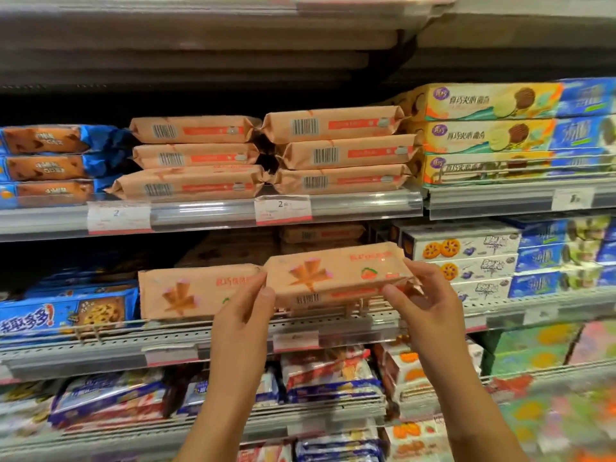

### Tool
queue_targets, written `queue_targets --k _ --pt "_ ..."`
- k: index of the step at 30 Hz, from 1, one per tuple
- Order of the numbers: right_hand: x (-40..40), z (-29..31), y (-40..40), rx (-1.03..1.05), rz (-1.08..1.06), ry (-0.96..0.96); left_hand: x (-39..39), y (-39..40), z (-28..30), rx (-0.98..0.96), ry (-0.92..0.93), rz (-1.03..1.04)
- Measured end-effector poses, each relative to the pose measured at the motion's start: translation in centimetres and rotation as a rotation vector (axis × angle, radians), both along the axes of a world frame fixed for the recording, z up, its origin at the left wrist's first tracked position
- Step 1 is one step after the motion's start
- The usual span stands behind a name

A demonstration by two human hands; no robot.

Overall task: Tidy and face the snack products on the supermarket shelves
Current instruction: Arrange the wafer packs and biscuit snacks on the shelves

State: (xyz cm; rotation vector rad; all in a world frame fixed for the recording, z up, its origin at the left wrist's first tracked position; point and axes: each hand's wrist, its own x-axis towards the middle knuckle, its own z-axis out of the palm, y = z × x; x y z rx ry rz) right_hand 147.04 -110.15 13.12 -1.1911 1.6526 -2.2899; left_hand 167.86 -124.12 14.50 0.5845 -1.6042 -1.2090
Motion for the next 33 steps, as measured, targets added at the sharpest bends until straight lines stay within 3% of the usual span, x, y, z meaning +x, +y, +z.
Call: queue_targets --k 5,7,17,23,28,31,33 --pt "-2.7 0.4 -0.9 0.289 -0.418 0.334 -3.4 -0.1 -0.3 -0.092 -0.117 0.028" --pt "-3.5 0.6 -1.6 0.432 -0.489 0.404 -4.7 -0.6 -0.4 -0.115 -0.210 0.067" --pt "-4.5 -0.1 -3.7 0.554 -0.448 0.560 -6.9 -2.1 -1.2 -0.379 -0.646 0.335" --pt "-4.8 0.1 -4.5 0.627 -0.452 0.635 -7.4 -3.2 -0.6 -0.671 -0.880 0.601" --pt "-4.7 0.0 -4.3 0.661 -0.440 0.658 -7.1 -3.7 -0.2 -0.719 -0.893 0.602" --pt "-4.2 -0.5 -3.6 0.589 -0.467 0.626 -5.9 -3.6 -0.8 -0.703 -0.742 0.552" --pt "-3.4 -1.8 -2.3 0.417 -0.541 0.608 -4.2 -3.5 -2.2 -0.734 -0.627 0.540"
